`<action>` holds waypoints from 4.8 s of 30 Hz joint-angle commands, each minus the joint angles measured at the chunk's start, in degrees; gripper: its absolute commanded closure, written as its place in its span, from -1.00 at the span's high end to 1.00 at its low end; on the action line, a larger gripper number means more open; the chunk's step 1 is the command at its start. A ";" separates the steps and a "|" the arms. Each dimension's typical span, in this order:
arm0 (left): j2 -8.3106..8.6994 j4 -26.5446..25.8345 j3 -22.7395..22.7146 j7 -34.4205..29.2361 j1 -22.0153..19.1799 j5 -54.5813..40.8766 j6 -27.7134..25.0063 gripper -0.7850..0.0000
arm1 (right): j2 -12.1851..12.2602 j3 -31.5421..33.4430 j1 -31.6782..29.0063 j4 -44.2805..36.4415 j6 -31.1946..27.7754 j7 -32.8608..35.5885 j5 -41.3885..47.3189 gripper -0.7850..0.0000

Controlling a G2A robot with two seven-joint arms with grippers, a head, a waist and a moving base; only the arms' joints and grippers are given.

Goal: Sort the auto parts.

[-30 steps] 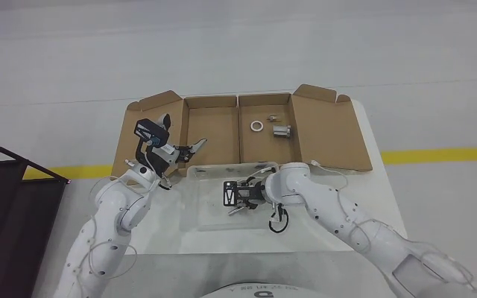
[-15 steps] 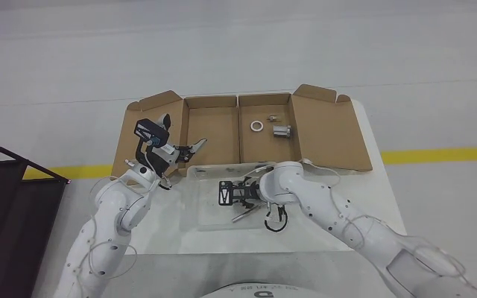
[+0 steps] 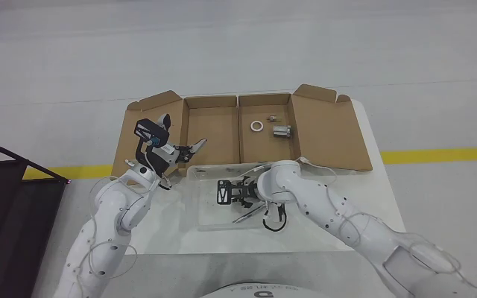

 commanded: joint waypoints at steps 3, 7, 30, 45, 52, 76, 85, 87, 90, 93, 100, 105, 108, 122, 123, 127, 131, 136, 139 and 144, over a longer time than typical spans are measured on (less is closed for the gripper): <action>0.00 0.00 0.00 0.00 0.00 0.00 0.00 1.00 | -0.17 -0.14 0.09 0.23 0.06 0.11 -0.10 -0.15; 0.00 0.00 0.00 0.00 0.00 0.00 0.00 1.00 | -0.09 0.20 -0.22 -0.09 -0.05 -0.76 -0.37 -0.89; 0.00 0.00 0.00 0.00 0.00 0.00 0.00 1.00 | 7.88 18.80 -11.84 -3.96 -20.48 -38.45 -6.43 -1.00; 0.00 0.00 0.00 0.00 0.00 0.00 0.00 1.00 | 7.68 17.37 -11.56 -5.53 -20.48 -38.84 -6.50 -1.00; 0.00 0.00 0.00 0.00 0.00 0.00 0.00 1.00 | 8.48 15.31 -8.21 -8.73 -20.48 -48.94 -4.07 -1.00; 0.00 0.00 0.00 0.00 0.00 0.00 0.00 1.00 | 18.60 3.99 4.66 -4.94 -20.48 -91.47 14.79 -1.00; 0.00 0.00 0.00 0.00 0.00 0.00 0.00 1.00 | 18.02 4.19 3.94 -5.47 -18.72 -90.27 19.77 -1.00; 0.00 0.00 0.00 0.00 0.00 0.00 0.00 1.00 | 17.38 4.46 4.26 -5.07 -19.62 -90.58 25.63 -1.00; 0.00 0.00 0.00 0.00 0.00 0.00 0.00 1.00 | 16.36 4.04 4.95 -5.60 -20.48 -91.46 35.08 -1.00; 0.00 0.00 0.00 0.00 0.00 0.00 0.00 1.00 | 15.79 2.58 6.08 -6.77 -20.48 -91.09 43.37 -1.00; 0.00 0.00 0.00 0.00 0.00 0.00 0.00 1.00 | 15.98 1.11 7.79 -7.91 -20.48 -87.68 61.30 -1.00; 0.00 0.00 0.00 0.00 0.00 0.00 0.00 1.00 | 16.07 2.94 7.26 -7.87 -20.48 -83.16 67.09 -1.00; 0.00 0.00 0.00 0.00 0.00 0.00 0.00 1.00 | 15.99 4.40 6.45 -8.27 -20.48 -80.65 68.36 -1.00; 0.00 0.00 0.00 0.00 0.00 0.00 0.00 1.00 | 14.21 13.07 1.40 -6.45 -20.48 -79.75 57.19 -1.00; 0.00 0.00 0.00 0.00 0.00 0.00 0.00 1.00 | 13.93 14.23 0.89 -5.80 -20.26 -81.30 53.98 -1.00; 0.00 0.00 0.00 0.00 0.00 0.00 0.00 1.00 | 12.43 17.67 -1.70 -6.53 -12.16 -90.05 40.47 -1.00; 0.00 0.00 0.00 0.00 0.00 0.00 0.00 1.00 | 10.89 18.34 -3.76 -6.94 -2.01 -98.57 30.35 -1.00; 0.00 0.00 0.00 0.00 0.00 0.00 0.00 1.00 | 9.06 17.85 -4.36 -5.98 14.85 -104.29 19.68 -1.00; 0.00 0.00 0.00 0.00 0.00 0.00 0.00 1.00 | 8.14 17.19 -4.19 -5.30 19.32 -105.12 16.95 -1.00; 0.00 0.00 0.00 0.00 0.00 0.00 0.00 1.00 | 6.77 16.36 -3.68 -4.21 27.06 -104.28 12.18 -1.00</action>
